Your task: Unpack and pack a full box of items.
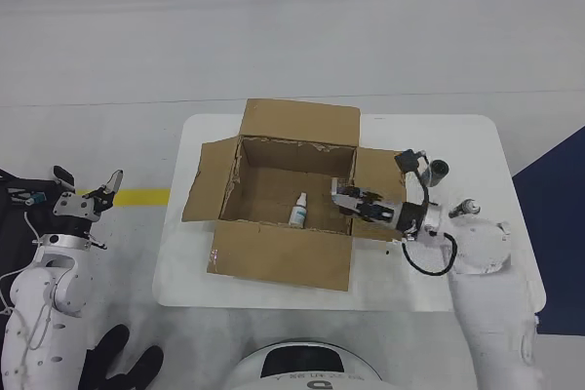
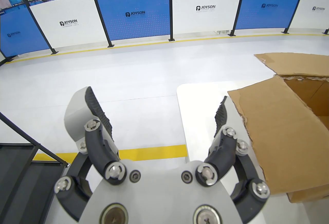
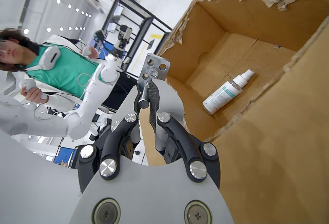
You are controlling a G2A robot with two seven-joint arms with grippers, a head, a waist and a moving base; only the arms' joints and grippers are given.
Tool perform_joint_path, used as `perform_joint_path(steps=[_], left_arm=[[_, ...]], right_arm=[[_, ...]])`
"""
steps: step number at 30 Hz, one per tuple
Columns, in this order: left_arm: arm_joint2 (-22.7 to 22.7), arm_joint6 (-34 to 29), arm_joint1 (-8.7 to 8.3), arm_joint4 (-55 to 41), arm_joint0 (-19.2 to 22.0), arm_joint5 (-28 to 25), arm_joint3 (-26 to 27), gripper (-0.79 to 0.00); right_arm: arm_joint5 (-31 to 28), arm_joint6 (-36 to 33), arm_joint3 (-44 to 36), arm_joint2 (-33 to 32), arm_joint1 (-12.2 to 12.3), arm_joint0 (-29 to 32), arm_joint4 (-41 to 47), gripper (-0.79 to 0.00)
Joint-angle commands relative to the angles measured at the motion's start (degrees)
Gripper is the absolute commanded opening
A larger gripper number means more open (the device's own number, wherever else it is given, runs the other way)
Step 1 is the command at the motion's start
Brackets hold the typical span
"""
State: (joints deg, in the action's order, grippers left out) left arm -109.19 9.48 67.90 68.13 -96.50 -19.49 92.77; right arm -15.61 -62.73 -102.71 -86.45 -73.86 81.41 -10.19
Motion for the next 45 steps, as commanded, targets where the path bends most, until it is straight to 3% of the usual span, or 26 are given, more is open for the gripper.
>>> perform_joint_path(steps=[1, 4, 11, 15, 19, 26, 32, 38, 45], left_arm=[[0.0, 0.0, 0.0, 0.0, 0.0, 0.0, 0.0, 0.0], [0.0, 0.0, 0.0, 0.0, 0.0, 0.0, 0.0, 0.0], [0.0, 0.0, 0.0, 0.0, 0.0, 0.0, 0.0, 0.0], [0.0, 0.0, 0.0, 0.0, 0.0, 0.0, 0.0, 0.0], [0.0, 0.0, 0.0, 0.0, 0.0, 0.0, 0.0, 0.0], [0.0, 0.0, 0.0, 0.0, 0.0, 0.0, 0.0, 0.0], [0.0, 0.0, 0.0, 0.0, 0.0, 0.0, 0.0, 0.0], [0.0, 0.0, 0.0, 0.0, 0.0, 0.0, 0.0, 0.0], [0.0, 0.0, 0.0, 0.0, 0.0, 0.0, 0.0, 0.0]], right_arm=[[2.95, 1.06, 2.14, 4.34, -0.27, -3.41, -2.51, -0.785], [5.96, 1.78, 6.05, 9.38, -0.66, -7.48, -4.52, -0.785], [20.11, 8.07, 13.62, 19.75, -1.82, -14.97, -18.02, -0.785], [26.55, 6.2, 17.57, 24.51, -2.46, -18.24, -22.0, -0.785], [31.06, 5.6, 21.09, 27.72, -2.93, -20.81, -25.73, -0.56], [33.21, 10.28, 19.47, 27.81, -2.9, -20.02, -28.01, -0.468], [30.72, 13.34, 8.25, 22.04, -1.28, -12.8, -28.67, -0.446], [26.55, 18.52, -8.88, 6.1, 1.22, 3.66, -24.98, -0.443], [22.79, 23.74, -17.73, -12.2, 2.32, 21.94, -16.01, -0.465]])
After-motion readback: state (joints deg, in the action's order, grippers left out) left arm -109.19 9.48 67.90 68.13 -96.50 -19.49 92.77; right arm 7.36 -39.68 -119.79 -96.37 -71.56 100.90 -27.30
